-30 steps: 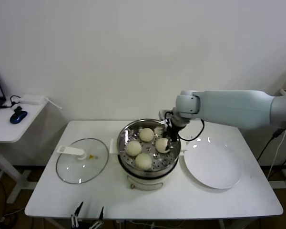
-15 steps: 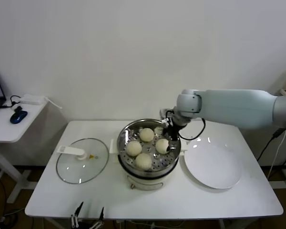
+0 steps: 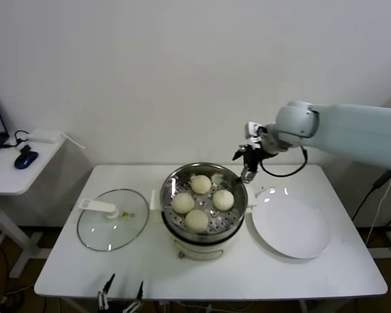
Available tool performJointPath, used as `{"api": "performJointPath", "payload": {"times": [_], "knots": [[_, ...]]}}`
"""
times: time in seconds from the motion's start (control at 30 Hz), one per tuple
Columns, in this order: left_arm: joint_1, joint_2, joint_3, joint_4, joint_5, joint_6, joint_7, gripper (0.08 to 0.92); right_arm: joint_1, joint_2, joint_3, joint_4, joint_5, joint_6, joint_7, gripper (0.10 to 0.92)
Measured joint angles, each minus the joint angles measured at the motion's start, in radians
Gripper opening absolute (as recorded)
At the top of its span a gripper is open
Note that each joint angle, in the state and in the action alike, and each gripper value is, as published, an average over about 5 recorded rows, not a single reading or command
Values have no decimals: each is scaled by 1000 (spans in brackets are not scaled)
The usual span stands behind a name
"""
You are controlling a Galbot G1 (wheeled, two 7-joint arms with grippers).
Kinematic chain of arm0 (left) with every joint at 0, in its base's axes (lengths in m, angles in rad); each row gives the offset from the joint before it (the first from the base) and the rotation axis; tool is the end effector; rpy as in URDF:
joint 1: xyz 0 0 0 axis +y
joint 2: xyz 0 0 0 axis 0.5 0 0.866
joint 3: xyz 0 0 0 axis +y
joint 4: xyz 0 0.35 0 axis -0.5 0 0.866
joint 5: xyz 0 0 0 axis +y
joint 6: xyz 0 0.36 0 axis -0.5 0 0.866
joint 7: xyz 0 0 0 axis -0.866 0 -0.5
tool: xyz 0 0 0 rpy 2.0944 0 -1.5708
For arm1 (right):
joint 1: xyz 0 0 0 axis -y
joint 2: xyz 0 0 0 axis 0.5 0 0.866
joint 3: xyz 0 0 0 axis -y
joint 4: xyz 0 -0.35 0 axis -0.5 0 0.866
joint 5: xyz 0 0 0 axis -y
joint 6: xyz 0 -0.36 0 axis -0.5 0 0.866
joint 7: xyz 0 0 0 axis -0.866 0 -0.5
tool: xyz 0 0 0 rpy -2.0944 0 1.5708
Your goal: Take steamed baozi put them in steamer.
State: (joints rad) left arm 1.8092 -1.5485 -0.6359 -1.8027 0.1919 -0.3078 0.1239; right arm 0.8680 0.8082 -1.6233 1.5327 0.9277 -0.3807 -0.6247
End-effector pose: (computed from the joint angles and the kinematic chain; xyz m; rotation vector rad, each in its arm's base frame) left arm 0.0680 0.0452 -0.4330 -0.1812 -2.8687 -0.3582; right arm 0.5099 -0.0331 -0.0253 1.3064 -1.8220 1.1857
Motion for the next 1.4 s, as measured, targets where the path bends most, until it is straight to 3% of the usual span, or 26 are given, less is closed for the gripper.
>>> {"api": "performJointPath", "payload": {"times": [0.3, 0.5, 1.0, 1.4], "knots": [[-8, -8, 17, -5, 14, -5, 0, 823, -338, -297, 375, 212, -15, 59, 257, 823], [-3, -17, 29, -6, 32, -11, 1, 823, -730, -346, 772, 310, -99, 136, 392, 823], [14, -26, 34, -10, 58, -27, 0, 823, -1730, 82, 1709, 336, -442, 551, 512, 823], [25, -24, 31, -10, 58, -44, -12, 823, -2361, 388, 1981, 276, -593, 825, 560, 823]]}}
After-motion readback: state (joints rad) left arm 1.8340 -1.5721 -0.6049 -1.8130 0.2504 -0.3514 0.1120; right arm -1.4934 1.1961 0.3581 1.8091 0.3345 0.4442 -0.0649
